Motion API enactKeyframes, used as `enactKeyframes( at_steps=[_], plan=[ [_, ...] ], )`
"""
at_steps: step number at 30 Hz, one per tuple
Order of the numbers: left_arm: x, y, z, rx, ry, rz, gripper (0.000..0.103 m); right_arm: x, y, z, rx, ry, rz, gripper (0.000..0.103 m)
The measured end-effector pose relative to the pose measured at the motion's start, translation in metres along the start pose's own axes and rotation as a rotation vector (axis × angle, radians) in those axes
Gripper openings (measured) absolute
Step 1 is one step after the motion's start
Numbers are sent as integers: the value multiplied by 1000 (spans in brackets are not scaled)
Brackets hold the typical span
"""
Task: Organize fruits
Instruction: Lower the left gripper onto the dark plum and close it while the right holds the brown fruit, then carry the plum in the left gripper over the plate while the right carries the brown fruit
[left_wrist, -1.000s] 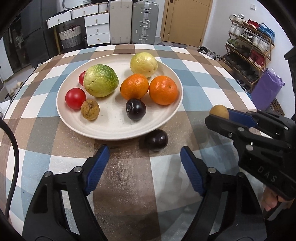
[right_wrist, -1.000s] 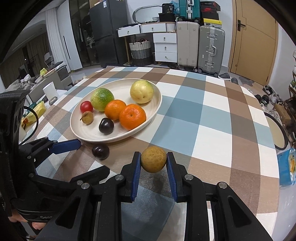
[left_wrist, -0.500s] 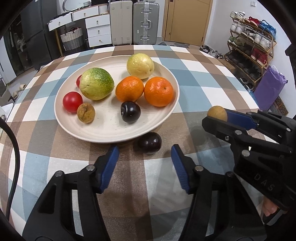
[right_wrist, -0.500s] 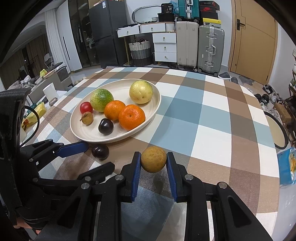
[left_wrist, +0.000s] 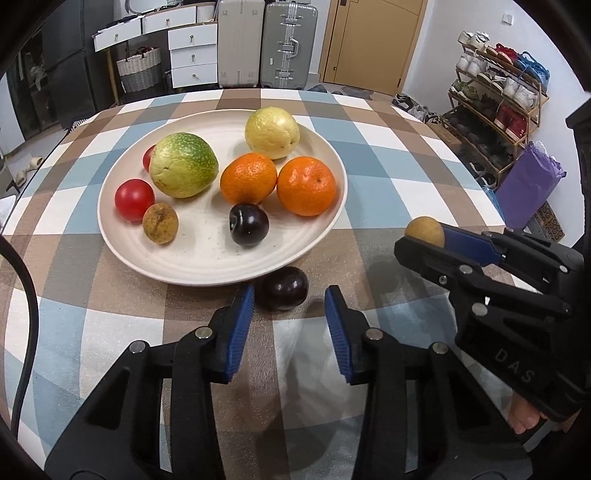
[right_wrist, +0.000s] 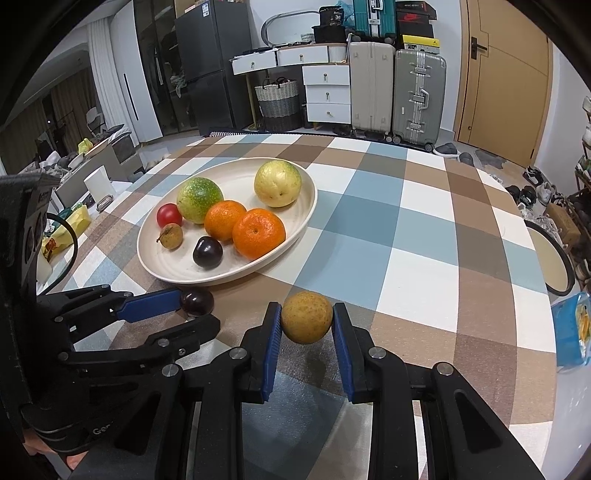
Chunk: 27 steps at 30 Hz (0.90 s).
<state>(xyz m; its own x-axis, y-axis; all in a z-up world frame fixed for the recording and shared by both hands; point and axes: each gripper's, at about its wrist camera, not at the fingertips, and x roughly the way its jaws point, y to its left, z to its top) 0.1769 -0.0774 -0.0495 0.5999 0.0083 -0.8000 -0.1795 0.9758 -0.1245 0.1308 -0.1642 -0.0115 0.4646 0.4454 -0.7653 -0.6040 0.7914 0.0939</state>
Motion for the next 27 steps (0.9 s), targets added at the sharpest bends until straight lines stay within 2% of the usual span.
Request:
enactKeyframes(
  at_steps=[2,4,15,27],
  plan=[
    [0,0,0,4,-1,9,26,0,0,0,-1,-1,2,28],
    [0,1,0,1,-5,13,23,-1,0,0,-2,-1,3,28],
    [-5,10,-3,-13,-9,-39,23,0,1,0,-6,-2,17,28],
    [-37,22,-10,17,-68,-94,23,-9,10,2,-23,-70,60,28]
  ],
)
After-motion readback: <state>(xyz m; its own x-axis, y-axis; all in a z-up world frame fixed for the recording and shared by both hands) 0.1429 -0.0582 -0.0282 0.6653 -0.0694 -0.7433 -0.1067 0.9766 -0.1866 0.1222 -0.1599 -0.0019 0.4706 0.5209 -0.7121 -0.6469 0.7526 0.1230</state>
